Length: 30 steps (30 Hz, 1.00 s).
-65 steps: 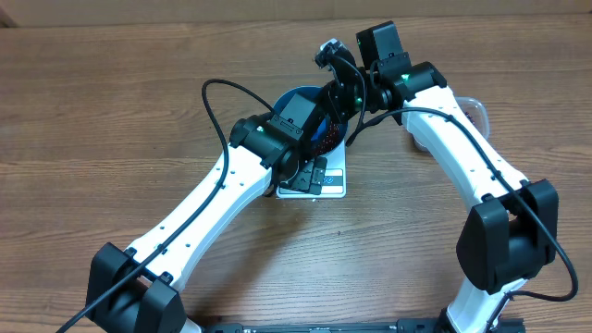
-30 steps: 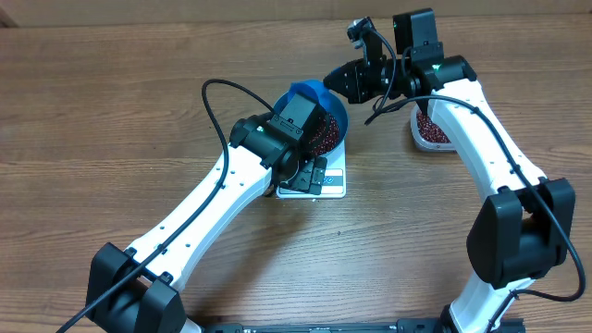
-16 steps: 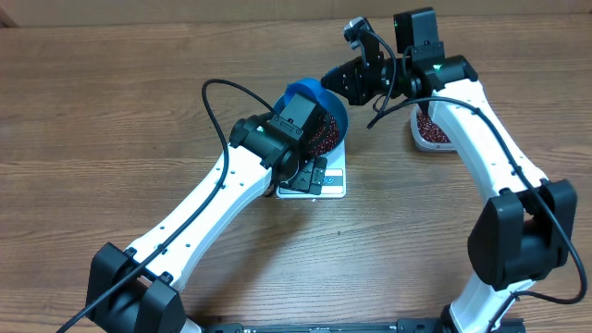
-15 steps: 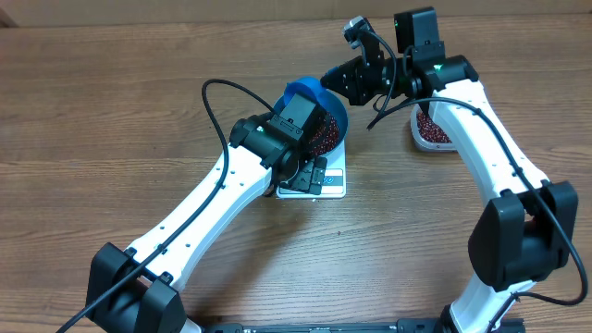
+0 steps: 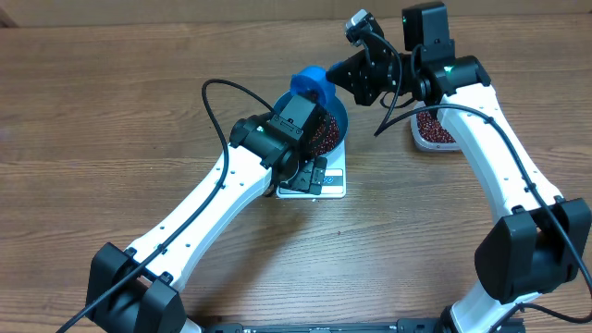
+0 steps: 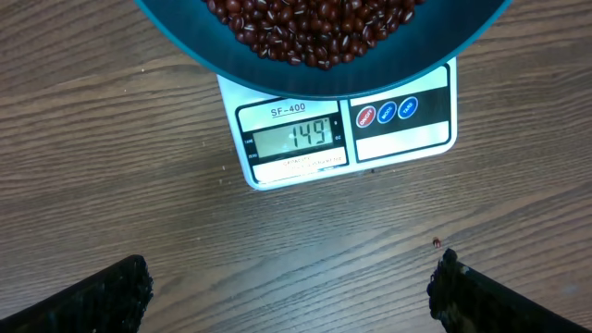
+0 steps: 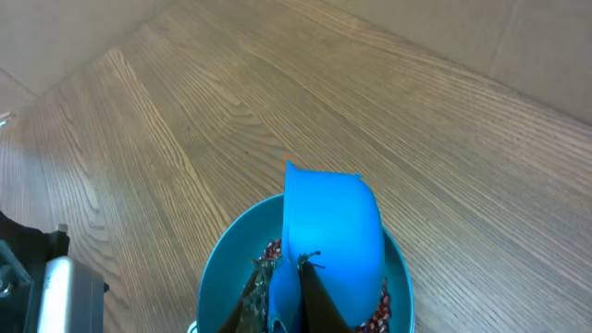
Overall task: Scoop item into bowl and weigh 150g on scale
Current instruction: 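Tilt the scoop over the teal bowl to add a few beans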
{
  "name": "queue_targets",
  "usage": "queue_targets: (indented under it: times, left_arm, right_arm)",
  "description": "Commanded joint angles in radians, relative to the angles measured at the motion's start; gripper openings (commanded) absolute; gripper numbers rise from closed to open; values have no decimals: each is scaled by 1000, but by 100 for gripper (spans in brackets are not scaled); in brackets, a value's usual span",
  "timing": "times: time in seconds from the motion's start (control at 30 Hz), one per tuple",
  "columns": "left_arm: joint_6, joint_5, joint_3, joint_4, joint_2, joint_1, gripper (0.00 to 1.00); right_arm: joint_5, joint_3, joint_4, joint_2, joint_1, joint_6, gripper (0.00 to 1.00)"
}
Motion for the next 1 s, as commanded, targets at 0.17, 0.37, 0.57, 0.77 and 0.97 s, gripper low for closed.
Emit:
queue_targets:
  times: [0.17,0.37,0.57,0.77,0.97]
  left_arm:
    - [-6,3,-5,1,2,-6,100]
    - [-6,3,-5,1,2,-6,100]
    - [-6,3,-5,1,2,-6,100]
    - [-6,3,-5,1,2,-6,99]
    - [-6,3,-5,1,2,-6,100]
  right_arm:
    - [120,24,-59,-32,27,-76,4]
    - [117,23,-65,-32,37,-80,4]
    - [134,23,-65,-32,43,-73,4]
    - [113,24,-58,-37,62,-128,4]
    - [76,24,-41,-41,63,-105,4]
